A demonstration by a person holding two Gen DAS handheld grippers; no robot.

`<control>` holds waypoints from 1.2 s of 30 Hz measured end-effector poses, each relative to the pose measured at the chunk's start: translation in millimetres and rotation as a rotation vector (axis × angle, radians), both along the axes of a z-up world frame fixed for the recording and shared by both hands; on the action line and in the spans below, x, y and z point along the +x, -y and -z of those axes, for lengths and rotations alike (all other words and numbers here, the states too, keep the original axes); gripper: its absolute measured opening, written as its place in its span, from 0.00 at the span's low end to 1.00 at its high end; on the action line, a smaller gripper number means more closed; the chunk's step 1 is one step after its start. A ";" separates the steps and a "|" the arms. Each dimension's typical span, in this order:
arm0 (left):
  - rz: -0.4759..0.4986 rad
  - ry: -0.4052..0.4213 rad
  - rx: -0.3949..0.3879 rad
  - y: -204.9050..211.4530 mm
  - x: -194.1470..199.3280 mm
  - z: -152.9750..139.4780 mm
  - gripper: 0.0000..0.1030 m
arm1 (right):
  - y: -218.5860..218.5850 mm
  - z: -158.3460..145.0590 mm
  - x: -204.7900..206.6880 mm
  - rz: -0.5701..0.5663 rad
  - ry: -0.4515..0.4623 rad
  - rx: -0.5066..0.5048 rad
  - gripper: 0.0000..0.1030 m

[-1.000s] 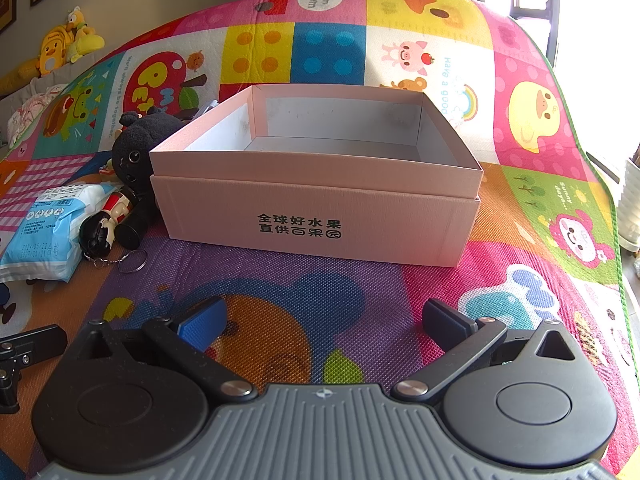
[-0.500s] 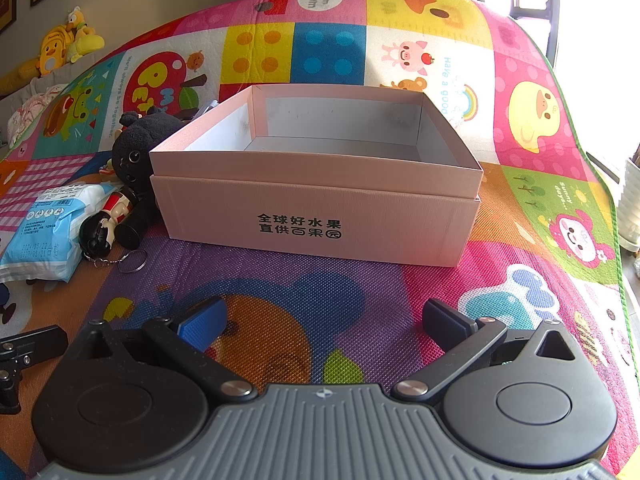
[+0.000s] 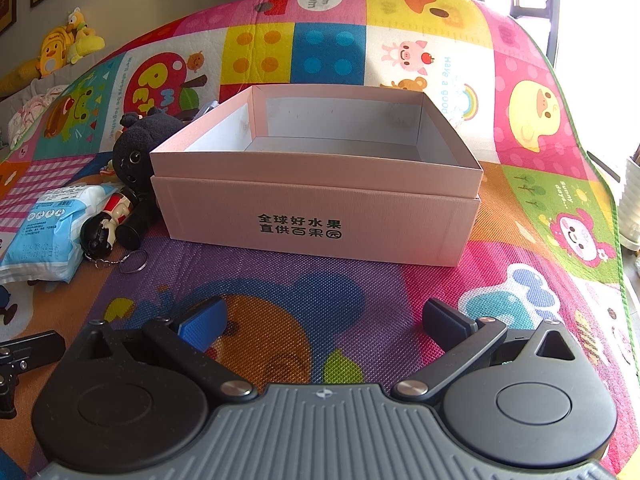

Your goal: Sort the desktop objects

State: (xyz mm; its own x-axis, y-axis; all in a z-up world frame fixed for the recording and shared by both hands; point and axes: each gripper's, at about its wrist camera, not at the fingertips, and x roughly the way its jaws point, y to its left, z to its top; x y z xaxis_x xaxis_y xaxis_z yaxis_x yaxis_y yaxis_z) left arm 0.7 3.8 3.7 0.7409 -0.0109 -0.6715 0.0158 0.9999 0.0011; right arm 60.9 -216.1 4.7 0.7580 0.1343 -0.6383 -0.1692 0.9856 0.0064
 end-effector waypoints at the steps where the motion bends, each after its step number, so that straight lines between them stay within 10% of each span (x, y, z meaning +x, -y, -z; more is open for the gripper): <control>1: 0.004 -0.001 0.001 -0.1 0.0 -0.3 1.00 | -1.9 0.5 -1.2 -0.002 -0.001 0.002 1.00; 23: -0.031 0.010 0.108 -17.7 41.7 -13.2 1.00 | -23.1 -7.4 -41.5 -0.005 -0.092 -0.020 1.00; 31: -0.279 0.069 0.143 -69.8 53.4 -19.4 1.00 | -35.5 -10.1 -35.5 -0.041 -0.101 -0.041 1.00; 36: -0.283 0.010 0.052 -86.7 38.9 -7.5 1.00 | -84.0 -33.5 -42.7 -0.240 0.067 -0.086 0.69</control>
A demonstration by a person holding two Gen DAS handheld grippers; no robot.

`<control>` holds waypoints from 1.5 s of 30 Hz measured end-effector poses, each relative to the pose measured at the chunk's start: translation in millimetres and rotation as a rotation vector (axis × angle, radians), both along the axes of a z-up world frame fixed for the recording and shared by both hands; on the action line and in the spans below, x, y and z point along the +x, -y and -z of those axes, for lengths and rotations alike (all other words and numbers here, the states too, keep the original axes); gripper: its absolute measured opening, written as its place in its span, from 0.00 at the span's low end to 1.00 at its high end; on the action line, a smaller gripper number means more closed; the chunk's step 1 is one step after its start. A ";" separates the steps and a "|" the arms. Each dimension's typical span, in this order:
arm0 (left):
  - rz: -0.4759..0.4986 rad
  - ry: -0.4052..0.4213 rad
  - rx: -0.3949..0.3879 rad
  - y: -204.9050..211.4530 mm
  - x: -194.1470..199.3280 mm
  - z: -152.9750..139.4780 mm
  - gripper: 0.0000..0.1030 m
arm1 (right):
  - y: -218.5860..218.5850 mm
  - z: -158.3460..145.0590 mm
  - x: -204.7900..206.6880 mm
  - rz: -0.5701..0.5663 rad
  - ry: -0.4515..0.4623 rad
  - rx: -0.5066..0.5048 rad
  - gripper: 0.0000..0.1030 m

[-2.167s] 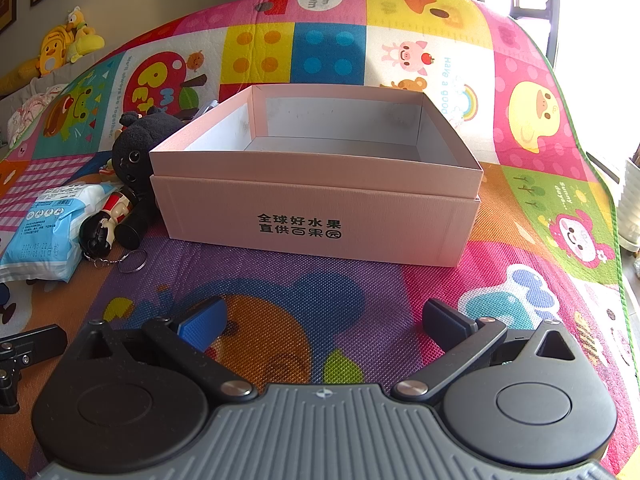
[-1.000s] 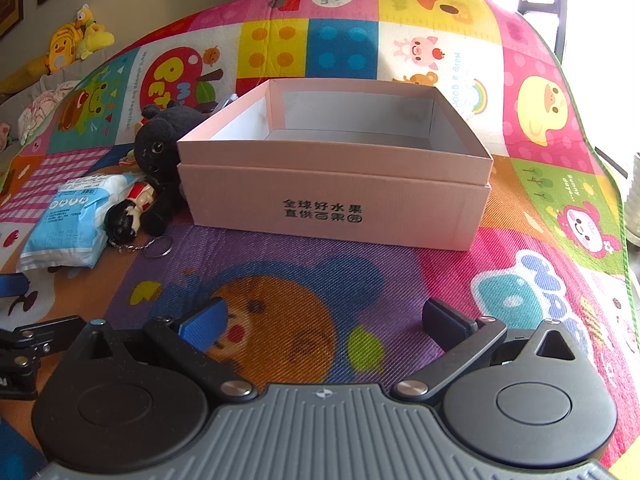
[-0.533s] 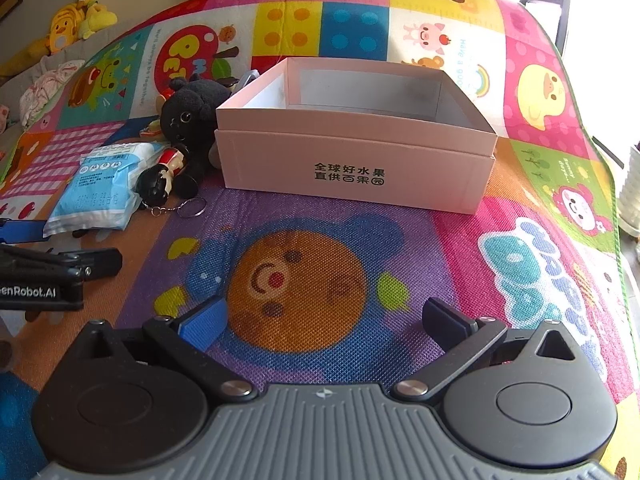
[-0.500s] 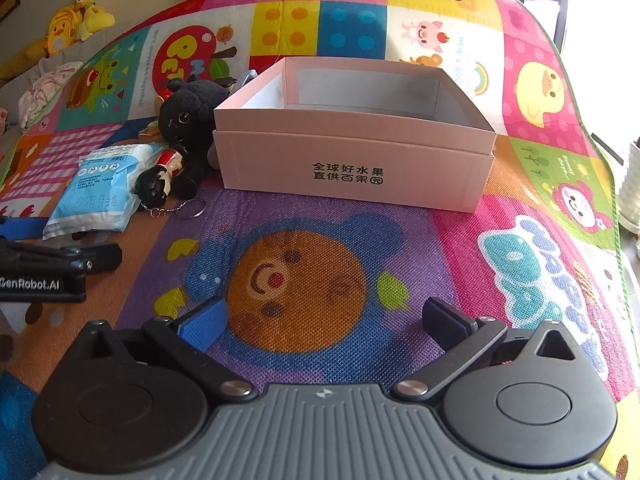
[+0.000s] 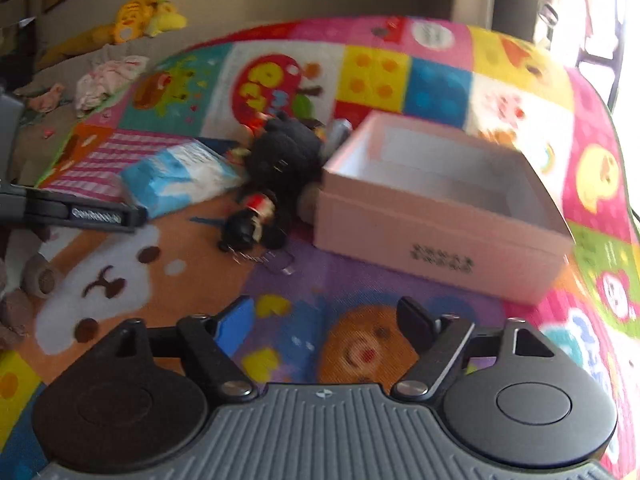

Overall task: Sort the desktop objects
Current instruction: 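Reach the right tool to the red-and-black keychain figure and close on it, then move the left tool toward the black cylinder while the right tool holds the figure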

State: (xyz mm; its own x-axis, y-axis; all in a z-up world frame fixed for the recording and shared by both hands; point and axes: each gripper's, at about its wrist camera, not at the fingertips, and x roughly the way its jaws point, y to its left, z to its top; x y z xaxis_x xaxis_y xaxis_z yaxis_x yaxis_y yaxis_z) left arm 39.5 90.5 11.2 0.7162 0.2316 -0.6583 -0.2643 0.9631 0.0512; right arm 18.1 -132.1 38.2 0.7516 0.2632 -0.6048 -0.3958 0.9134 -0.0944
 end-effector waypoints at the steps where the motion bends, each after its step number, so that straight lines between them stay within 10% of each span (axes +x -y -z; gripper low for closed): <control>1: -0.001 -0.007 -0.002 -0.4 -4.1 1.6 1.00 | -13.4 -3.8 0.2 -0.034 0.038 -0.025 0.63; 5: -0.003 -0.017 -0.033 -3.9 -11.3 -1.4 1.00 | -63.9 -4.8 17.3 -0.132 0.104 -0.111 0.61; 11: 0.009 -0.017 -0.020 -2.0 -17.1 -8.3 1.00 | -86.8 12.4 35.9 -0.140 0.068 -0.156 0.31; 22: 0.133 -0.005 -0.033 30.3 -12.7 -9.3 1.00 | -0.3 -1.2 -16.0 -0.190 -0.008 -0.172 0.31; 27: 0.257 0.054 -0.040 59.4 -11.0 -15.9 1.00 | 39.1 9.1 -2.7 0.005 0.076 -0.280 0.34; 32: 0.335 0.107 0.015 93.2 1.8 -19.8 0.99 | 70.8 6.1 7.0 0.162 0.050 -0.079 0.54; 35: 0.383 0.069 0.004 109.3 18.5 -16.7 0.59 | 82.4 10.5 3.8 0.212 0.038 0.048 0.65; 41: 0.417 0.028 -0.005 127.3 49.0 -3.2 0.68 | 97.9 19.7 1.8 0.249 -0.012 0.183 0.70; 45: 0.410 0.011 -0.005 128.9 58.7 0.9 0.39 | 96.1 21.6 6.1 0.245 -0.030 0.188 0.76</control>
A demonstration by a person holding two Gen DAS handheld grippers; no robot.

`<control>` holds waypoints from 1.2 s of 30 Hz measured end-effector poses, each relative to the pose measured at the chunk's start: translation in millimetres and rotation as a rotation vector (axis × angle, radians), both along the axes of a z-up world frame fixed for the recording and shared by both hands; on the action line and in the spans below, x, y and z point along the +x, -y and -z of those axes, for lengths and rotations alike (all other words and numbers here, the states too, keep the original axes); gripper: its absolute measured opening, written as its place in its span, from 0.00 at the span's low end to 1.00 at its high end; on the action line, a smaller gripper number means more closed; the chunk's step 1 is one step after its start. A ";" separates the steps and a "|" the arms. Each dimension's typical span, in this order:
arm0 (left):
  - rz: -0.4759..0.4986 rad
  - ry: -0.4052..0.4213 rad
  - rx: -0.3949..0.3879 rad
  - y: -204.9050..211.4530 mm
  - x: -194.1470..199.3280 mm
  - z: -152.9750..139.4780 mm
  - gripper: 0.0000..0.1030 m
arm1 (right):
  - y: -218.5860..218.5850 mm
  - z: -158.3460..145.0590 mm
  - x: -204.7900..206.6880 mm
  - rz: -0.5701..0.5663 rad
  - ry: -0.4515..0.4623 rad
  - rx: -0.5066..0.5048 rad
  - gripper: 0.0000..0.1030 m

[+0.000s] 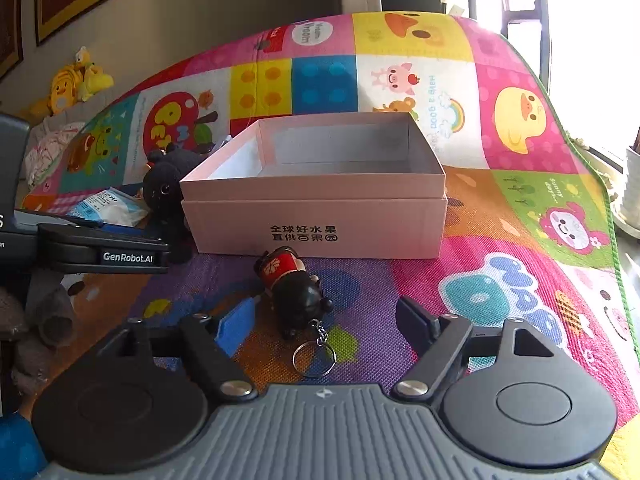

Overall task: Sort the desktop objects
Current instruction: 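Move the left tool toward the black cylinder while the right tool holds the figure, then close the left tool on the black cylinder beside the blue packet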

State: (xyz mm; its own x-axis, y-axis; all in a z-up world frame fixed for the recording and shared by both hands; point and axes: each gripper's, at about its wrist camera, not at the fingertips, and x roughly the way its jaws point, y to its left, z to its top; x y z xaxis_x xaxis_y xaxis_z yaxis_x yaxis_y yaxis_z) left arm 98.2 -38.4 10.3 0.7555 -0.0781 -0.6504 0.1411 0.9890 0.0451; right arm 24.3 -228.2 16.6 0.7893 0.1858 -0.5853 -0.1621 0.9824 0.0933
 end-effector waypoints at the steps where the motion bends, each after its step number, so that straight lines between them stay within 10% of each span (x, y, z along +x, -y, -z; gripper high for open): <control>1: -0.003 -0.001 -0.004 -1.9 0.2 -0.5 0.31 | -0.3 0.6 1.3 0.000 -0.007 0.001 0.76; 11: 0.084 -0.029 0.002 -32.4 -59.8 -5.6 0.25 | -11.9 0.7 -0.1 -0.036 -0.006 -0.049 0.76; 14: 0.078 -0.025 0.030 -44.7 -75.6 -6.5 0.37 | -16.2 1.3 0.4 -0.040 -0.010 -0.075 0.76; 16: 0.020 0.003 0.101 -50.9 -78.7 -5.6 0.67 | -18.2 1.4 0.2 -0.043 -0.009 -0.088 0.80; 20: -0.132 0.033 0.228 -63.8 -69.1 -3.0 0.77 | -18.4 1.8 0.3 -0.037 -0.007 -0.099 0.84; 27: -0.131 -0.076 -0.115 -79.5 -69.4 -12.3 0.93 | -15.7 2.0 2.6 -0.019 -0.012 -0.089 0.92; 36: -0.151 -0.018 -0.193 -60.0 -40.1 -7.9 0.94 | -13.8 1.6 1.6 0.004 -0.007 -0.081 0.95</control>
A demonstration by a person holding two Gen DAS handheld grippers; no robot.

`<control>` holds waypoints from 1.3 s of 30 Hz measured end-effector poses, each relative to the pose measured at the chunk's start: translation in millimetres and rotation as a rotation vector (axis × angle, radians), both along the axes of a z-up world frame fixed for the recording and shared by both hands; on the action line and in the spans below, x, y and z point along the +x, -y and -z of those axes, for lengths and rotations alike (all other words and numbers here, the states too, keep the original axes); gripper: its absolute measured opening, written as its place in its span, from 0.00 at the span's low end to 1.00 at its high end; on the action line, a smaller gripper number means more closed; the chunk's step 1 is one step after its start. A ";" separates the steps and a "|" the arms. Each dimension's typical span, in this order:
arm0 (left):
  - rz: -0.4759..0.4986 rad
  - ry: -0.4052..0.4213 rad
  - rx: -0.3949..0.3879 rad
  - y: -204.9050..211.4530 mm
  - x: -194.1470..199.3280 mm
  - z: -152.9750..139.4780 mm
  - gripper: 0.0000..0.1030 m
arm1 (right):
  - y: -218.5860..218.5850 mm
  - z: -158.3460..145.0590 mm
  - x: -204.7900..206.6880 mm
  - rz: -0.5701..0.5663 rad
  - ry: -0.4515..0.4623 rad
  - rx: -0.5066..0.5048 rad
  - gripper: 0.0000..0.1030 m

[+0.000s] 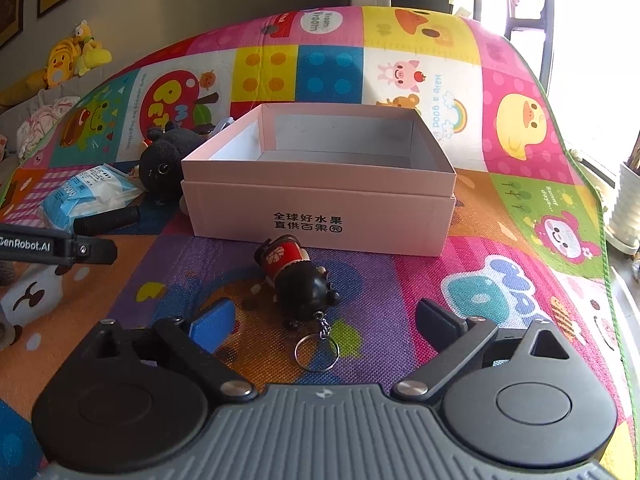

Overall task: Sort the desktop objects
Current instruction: 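Close the left tool on the black cylinder beside the blue packet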

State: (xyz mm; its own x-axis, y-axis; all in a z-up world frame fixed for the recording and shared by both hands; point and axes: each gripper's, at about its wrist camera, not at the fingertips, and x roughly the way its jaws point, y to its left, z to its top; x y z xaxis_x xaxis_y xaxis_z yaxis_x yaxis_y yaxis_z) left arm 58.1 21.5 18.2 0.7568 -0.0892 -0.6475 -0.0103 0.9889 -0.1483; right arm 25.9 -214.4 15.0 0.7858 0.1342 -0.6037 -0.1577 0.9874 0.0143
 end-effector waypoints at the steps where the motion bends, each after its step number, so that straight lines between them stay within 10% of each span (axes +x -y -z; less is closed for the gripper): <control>1: 0.002 0.016 0.003 0.3 3.7 0.3 0.95 | 0.4 0.1 0.0 0.001 -0.001 0.002 0.95; 8: 0.049 0.104 0.036 -0.9 10.4 1.4 1.00 | 1.4 0.6 1.9 0.004 -0.007 0.011 0.97; 21: -0.051 -0.051 0.164 -7.4 13.1 14.4 1.00 | 1.3 0.7 2.8 0.014 -0.014 0.013 1.00; 39: -0.138 -0.030 0.057 5.7 50.3 9.6 0.99 | 5.4 4.1 8.3 0.025 -0.054 0.041 1.00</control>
